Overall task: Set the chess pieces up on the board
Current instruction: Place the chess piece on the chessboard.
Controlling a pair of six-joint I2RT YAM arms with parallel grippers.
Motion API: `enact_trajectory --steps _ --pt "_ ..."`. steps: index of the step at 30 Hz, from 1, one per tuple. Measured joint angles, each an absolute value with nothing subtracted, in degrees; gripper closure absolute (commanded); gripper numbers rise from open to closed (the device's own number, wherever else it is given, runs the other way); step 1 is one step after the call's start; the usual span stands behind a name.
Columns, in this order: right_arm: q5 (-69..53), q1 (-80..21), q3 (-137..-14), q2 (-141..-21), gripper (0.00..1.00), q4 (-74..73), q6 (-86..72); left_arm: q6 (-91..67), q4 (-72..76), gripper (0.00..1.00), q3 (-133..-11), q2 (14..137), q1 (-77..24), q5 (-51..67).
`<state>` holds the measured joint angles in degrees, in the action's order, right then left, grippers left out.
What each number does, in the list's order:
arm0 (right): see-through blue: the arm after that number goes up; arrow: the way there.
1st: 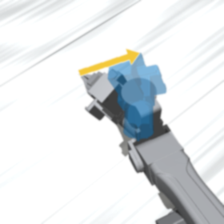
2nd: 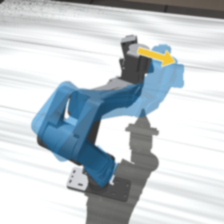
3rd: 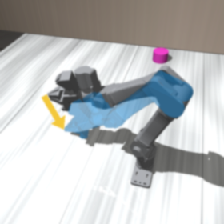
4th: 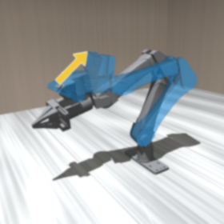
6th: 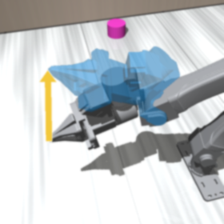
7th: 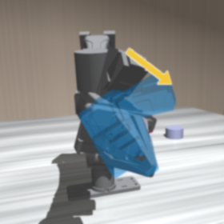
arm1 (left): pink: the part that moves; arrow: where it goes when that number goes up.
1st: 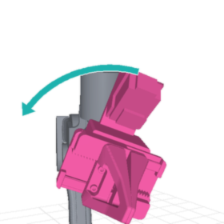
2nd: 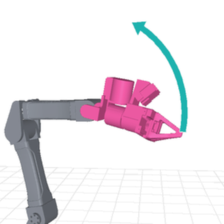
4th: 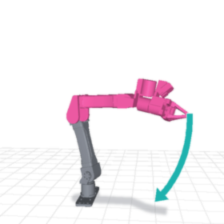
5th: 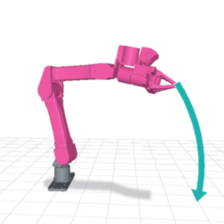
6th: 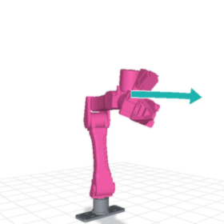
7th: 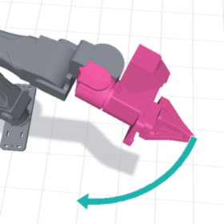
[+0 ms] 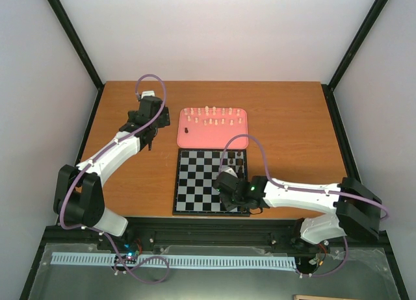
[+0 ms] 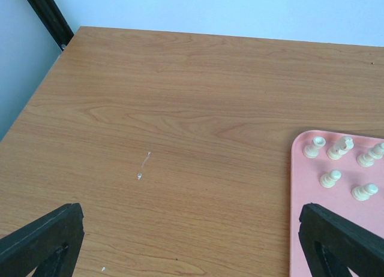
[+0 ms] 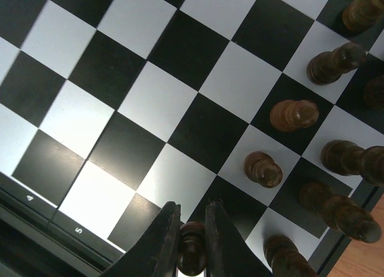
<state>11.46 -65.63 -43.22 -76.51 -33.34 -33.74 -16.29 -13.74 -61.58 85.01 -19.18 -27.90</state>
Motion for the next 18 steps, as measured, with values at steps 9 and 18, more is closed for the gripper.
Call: enact_trajectory --steps 9,18 --pt "12.16 -65.65 -42.13 -78.81 0.86 -33.15 -34.26 -16.29 -13.74 0.0 -61.6 85.01 -19.18 -27.9" --pt "13.21 -65.67 -40.64 -78.76 0.85 -33.04 -35.11 -16.29 -13.74 0.0 -61.6 85.01 -19.18 -27.9"
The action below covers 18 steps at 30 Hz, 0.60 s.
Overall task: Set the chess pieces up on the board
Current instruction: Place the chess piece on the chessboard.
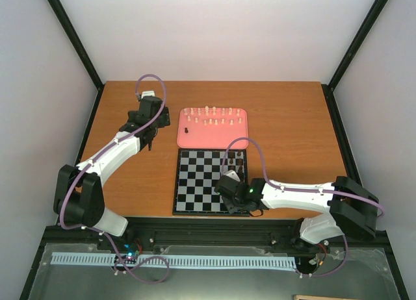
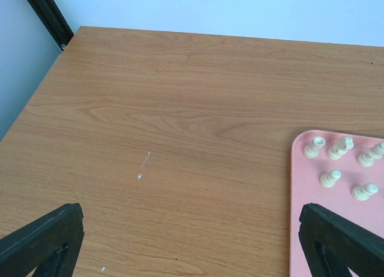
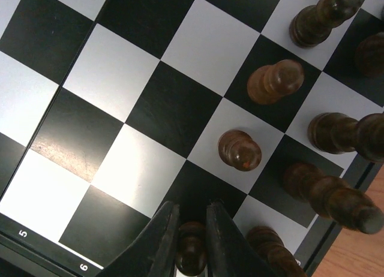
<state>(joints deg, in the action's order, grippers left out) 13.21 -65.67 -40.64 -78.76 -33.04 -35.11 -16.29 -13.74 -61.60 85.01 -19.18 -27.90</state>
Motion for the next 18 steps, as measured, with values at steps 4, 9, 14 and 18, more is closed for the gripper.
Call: enact_trajectory --steps 4,9,14,18 --pt "13.82 -65.67 -40.38 -78.76 0.84 -32.51 -35.22 -16.29 -13.74 0.0 -61.6 85.01 -19.18 -27.88" --pt "14.68 -65.65 -40.34 -78.76 0.83 -31.99 -35.22 -16.29 -13.74 0.0 -61.58 85.03 -19.18 -27.88" --pt "14.85 -65.65 -40.34 -78.91 0.83 -31.66 -35.22 -16.29 -13.74 0.0 -61.58 85.32 -19.18 -27.9" --pt "14.92 -65.65 -40.34 -79.4 0.83 -31.42 -35.2 -16.29 -13.74 0.0 -61.6 85.38 -19.18 -27.88"
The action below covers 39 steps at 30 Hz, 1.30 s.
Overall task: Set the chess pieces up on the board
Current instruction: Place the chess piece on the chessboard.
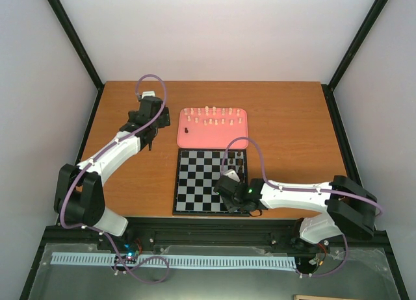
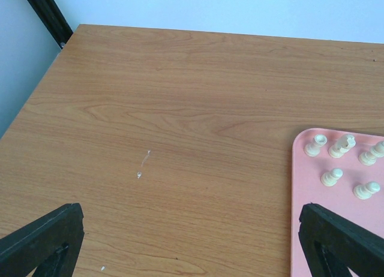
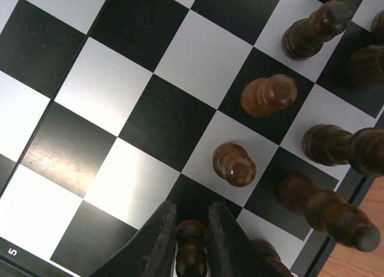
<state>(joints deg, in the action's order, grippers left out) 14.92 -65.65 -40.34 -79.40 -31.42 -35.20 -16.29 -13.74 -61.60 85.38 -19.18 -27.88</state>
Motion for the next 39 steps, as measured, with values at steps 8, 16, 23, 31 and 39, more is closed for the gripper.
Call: enact_trajectory --steps 8,16,23,31,39 --pt "15.7 -65.65 -40.36 -80.42 0.82 -31.03 -35.2 -16.29 -13.72 0.0 -61.58 85.47 -19.18 -27.88" --pt "16.08 -65.65 -40.47 -80.71 0.82 -31.05 -35.16 -16.29 -13.72 0.0 -61.6 85.49 -19.18 -27.88" --pt "16.05 -65.65 -41.54 -81.82 0.82 -31.07 -34.79 -16.29 -13.74 0.0 -61.6 85.52 -19.18 -27.88" --pt "16.08 -65.65 -41.85 -81.93 0.77 -31.24 -34.48 -16.29 -13.74 0.0 -61.6 85.52 -19.18 -27.88" --pt "15.77 -65.65 -42.02 -79.57 0.66 -31.7 -33.76 -16.29 -13.74 0.0 -61.6 85.54 -19.18 -27.88"
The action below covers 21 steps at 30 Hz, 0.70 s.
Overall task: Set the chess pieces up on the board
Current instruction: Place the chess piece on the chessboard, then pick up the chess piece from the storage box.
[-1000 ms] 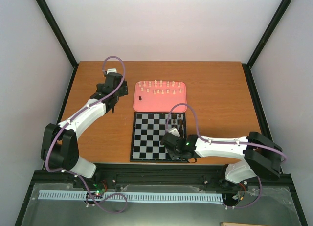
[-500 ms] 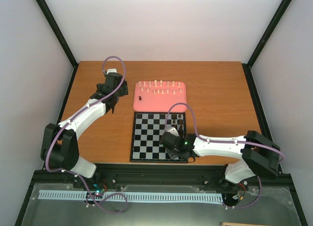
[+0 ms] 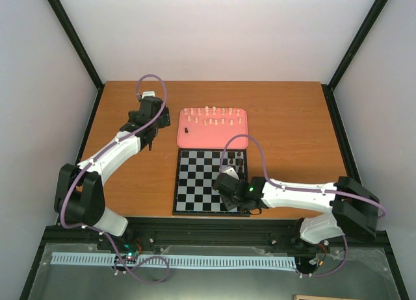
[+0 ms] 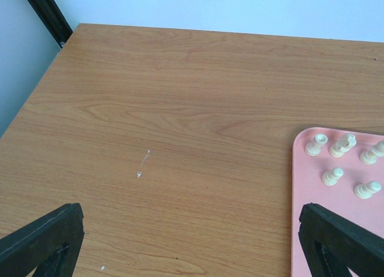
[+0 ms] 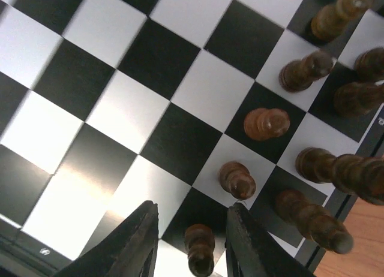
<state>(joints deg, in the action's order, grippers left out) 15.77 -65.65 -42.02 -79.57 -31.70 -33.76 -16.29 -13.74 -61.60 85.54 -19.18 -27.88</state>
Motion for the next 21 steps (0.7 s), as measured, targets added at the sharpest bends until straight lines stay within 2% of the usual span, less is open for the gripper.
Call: enact_trajectory --steps 2,11,16,21 --pt "15.55 -65.65 -42.52 -77.91 0.66 -32.32 -33.58 -16.29 -13.72 0.0 -61.6 85.54 -19.18 -27.9" --pt "14.68 -65.65 -50.48 -74.35 0.46 -33.89 -30.02 -16.29 -13.74 0.0 -61.6 85.54 -19.18 -27.83" --pt "15.09 -64.31 -59.07 -80.86 0.46 -32.58 -25.56 -16.29 -13.76 0.0 -61.6 85.54 -19.18 -27.86" --pt "13.34 -58.46 -66.72 -90.5 0.47 -28.88 -19.84 -16.29 -13.76 0.0 -61.58 85.21 -19.18 -27.86"
